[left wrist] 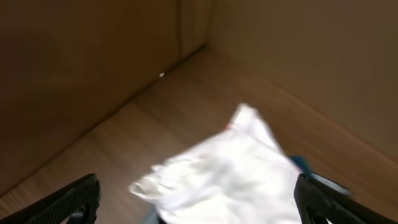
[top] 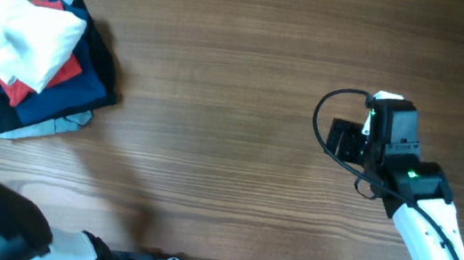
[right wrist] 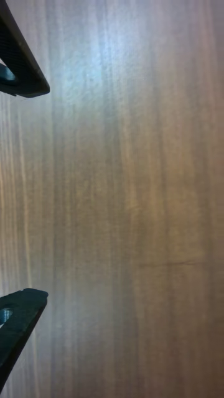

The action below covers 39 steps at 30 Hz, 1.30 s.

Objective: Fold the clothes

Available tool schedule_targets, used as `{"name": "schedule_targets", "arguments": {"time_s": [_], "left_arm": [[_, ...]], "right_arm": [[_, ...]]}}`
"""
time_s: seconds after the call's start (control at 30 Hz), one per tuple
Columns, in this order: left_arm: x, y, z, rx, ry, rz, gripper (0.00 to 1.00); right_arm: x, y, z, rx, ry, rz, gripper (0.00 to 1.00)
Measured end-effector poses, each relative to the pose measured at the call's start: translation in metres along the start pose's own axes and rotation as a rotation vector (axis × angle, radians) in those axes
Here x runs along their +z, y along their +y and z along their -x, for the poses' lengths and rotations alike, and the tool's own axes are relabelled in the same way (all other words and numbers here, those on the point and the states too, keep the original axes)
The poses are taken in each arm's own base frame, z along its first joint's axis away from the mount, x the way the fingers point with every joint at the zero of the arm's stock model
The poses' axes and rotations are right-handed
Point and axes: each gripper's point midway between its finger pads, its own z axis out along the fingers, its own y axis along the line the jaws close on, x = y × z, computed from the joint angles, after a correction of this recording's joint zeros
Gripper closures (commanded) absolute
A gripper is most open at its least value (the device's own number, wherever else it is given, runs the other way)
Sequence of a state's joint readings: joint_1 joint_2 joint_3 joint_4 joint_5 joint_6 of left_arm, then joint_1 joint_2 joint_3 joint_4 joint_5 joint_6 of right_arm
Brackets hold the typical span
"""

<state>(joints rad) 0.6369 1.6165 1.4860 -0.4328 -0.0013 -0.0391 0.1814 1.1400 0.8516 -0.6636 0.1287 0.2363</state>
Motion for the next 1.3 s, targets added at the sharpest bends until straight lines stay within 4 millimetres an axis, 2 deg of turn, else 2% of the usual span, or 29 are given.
{"name": "schedule_targets", "arguments": {"time_s": [0.07, 0.17, 0.33, 0.47, 0.53, 0.63, 0.7, 0.73, 0.77, 0.87, 1.07, 1.2, 1.3], "left_arm": [[-0.01, -0.021, -0.003, 0.021, 0.015, -0.046, 0.0], [-0.017, -0.066, -0.023, 0.074, 0.078, -0.132, 0.0], [-0.041, -0.158, -0.075, 0.21, 0.211, -0.304, 0.0], [-0.081, -0.229, -0.126, 0.351, 0.318, -0.454, 0.0], [-0.098, -0.246, -0.149, 0.408, 0.375, -0.493, 0.0], [-0.118, -0.251, -0.18, 0.474, 0.477, -0.508, 0.0], [-0.129, -0.243, -0.199, 0.511, 0.559, -0.491, 0.0], [-0.13, -0.241, -0.201, 0.515, 0.57, -0.488, 0.0], [-0.137, -0.23, -0.211, 0.53, 0.629, -0.467, 0.0], [-0.15, -0.221, -0.215, 0.529, 0.665, -0.47, 0.0], [-0.191, -0.205, -0.197, 0.491, 0.538, -0.542, 0.0], [-0.222, -0.185, -0.193, 0.457, 0.397, -0.597, 0.0], [-0.242, -0.166, -0.198, 0.428, 0.297, -0.632, 0.0]], "right_arm": [[0.0, 0.002, 0.009, 0.005, -0.035, 0.008, 0.0], [-0.001, 0.005, 0.022, 0.012, -0.09, 0.021, 0.01], [-0.007, 0.016, 0.053, 0.027, -0.213, 0.077, 0.01], [-0.011, 0.025, 0.068, 0.035, -0.27, 0.136, 0.0], [-0.011, 0.02, 0.066, 0.043, -0.255, 0.131, 0.0], [-0.014, 0.012, 0.064, 0.056, -0.231, 0.112, 0.0], [-0.024, 0.01, 0.063, 0.058, -0.227, 0.108, 0.0], [-0.032, 0.009, 0.063, 0.059, -0.234, 0.109, 0.0], [-0.043, 0.007, 0.062, 0.059, -0.244, 0.112, 0.0], [-0.072, 0.002, 0.053, 0.062, -0.269, 0.114, 0.0], [-0.118, -0.008, 0.023, 0.093, -0.291, 0.124, 0.0], [-0.146, -0.012, 0.02, 0.095, -0.384, 0.144, 0.0], [-0.161, -0.014, 0.02, 0.094, -0.444, 0.155, 0.0]]}}
